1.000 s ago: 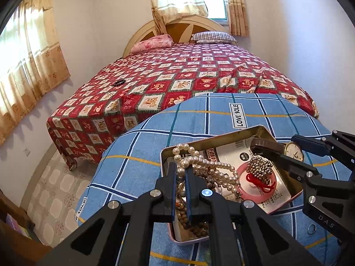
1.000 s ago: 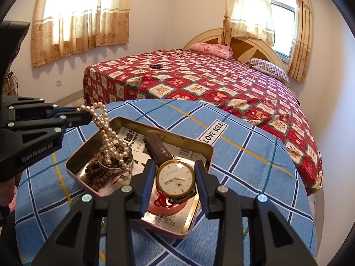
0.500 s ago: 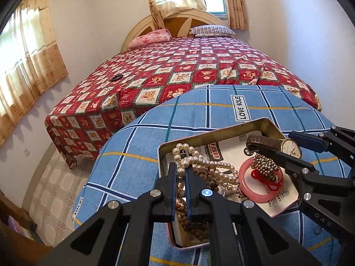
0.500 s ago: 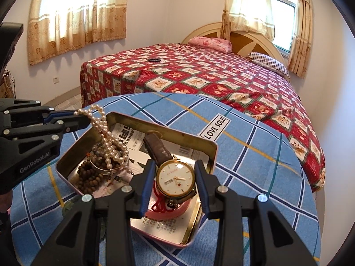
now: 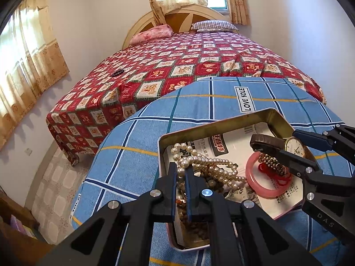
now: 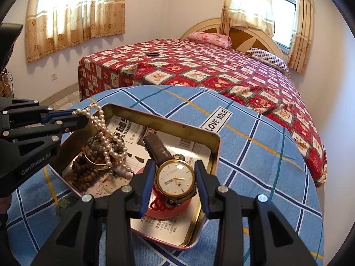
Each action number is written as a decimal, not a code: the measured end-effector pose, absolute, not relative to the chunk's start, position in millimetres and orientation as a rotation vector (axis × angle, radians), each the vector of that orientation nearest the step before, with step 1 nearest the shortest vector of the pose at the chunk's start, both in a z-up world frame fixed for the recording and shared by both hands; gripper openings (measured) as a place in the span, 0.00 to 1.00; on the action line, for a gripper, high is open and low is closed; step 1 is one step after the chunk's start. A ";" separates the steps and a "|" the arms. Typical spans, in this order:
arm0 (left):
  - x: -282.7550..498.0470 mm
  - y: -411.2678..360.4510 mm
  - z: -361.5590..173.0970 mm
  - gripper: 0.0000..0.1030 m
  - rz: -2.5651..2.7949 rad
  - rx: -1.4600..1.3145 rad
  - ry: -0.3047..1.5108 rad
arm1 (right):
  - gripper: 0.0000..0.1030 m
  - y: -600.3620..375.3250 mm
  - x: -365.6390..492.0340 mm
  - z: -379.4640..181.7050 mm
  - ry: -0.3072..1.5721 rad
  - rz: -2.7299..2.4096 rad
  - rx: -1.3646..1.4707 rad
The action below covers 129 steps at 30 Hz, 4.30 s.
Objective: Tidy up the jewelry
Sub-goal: 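Release the pearl necklace from the left tool while the right tool releases the watch in the tin, then move the left tool to the green jade bangle while the right tool moves to the silver ring, then grasp the jade bangle with the left tool while the right tool grasps the silver ring, then carry the jade bangle with the left tool while the right tool carries the ring over the tin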
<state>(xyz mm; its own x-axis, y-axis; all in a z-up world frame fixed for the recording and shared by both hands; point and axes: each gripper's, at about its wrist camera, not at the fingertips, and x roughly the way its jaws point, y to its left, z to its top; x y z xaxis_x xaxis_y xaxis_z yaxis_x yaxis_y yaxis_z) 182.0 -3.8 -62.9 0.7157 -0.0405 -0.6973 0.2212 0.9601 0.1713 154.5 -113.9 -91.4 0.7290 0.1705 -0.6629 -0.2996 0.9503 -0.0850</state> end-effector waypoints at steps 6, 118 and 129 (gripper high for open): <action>181.3 -8.1 -70.3 0.06 -0.148 0.266 0.770 | 0.38 -114.0 154.3 -94.9 0.716 0.255 -0.192; 67.8 -10.0 -118.8 0.07 -0.181 0.271 0.865 | 0.20 -155.7 36.9 -132.2 0.813 0.231 -0.170; 59.3 -3.0 -102.5 0.07 -0.171 0.257 0.825 | 0.20 -156.4 37.8 -126.8 0.792 0.236 -0.153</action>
